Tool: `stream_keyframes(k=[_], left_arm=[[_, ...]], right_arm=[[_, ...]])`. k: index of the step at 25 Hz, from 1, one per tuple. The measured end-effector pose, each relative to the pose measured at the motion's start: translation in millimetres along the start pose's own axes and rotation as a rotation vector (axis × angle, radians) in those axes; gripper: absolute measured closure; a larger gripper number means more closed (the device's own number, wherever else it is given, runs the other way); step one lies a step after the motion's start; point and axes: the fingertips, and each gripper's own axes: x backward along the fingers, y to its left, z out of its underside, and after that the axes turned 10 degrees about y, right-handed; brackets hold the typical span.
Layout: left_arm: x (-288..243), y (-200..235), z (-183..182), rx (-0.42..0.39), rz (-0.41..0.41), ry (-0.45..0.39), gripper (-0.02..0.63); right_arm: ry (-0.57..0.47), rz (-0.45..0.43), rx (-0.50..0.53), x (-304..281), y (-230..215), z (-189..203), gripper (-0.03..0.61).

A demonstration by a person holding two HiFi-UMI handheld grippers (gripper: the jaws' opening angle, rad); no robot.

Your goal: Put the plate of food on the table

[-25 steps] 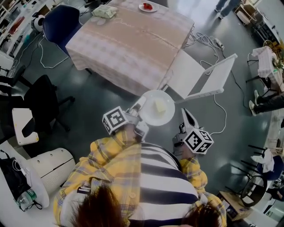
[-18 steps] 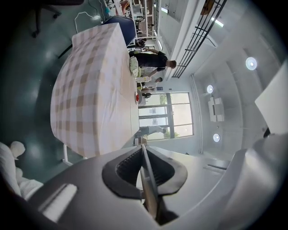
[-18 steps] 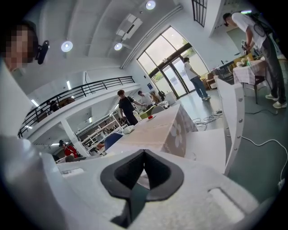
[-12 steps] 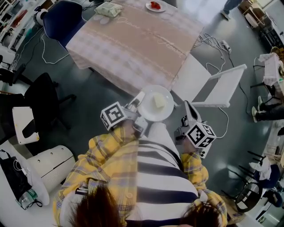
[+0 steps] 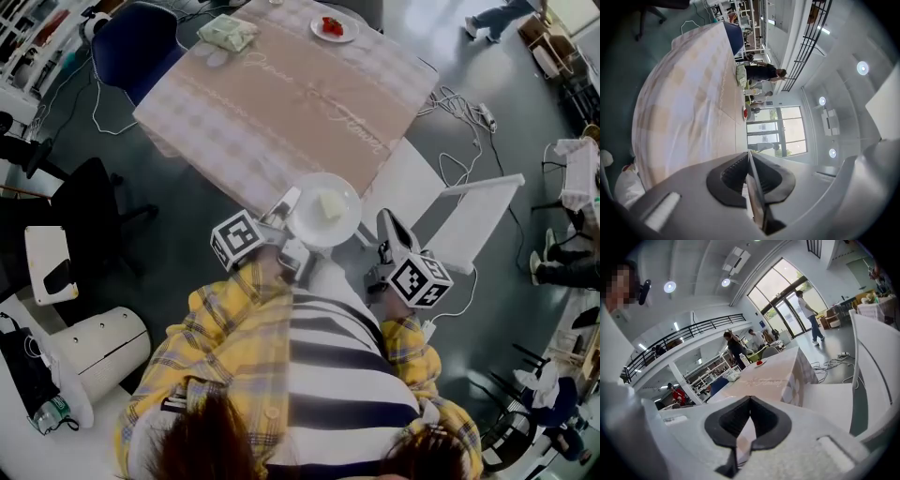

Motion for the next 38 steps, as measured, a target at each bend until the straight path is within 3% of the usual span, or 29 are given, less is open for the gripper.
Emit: stream_keyframes(k=[12, 21, 38], left_arm=[[-67, 5, -41, -0.008, -0.056, -0.077, 0.601], [-117, 4, -74, -0.057, -0.046, -0.113, 0.601], [-182, 27, -128, -0.066, -0.147, -0.223, 0.598]], right_arm=[[0.069, -0.055, 0.032, -53, -33, -53, 0.58], [0.151, -0.079, 0.086, -103, -47, -71, 0.58], [0.238, -0.113, 0.113, -154, -74, -98, 0.58]])
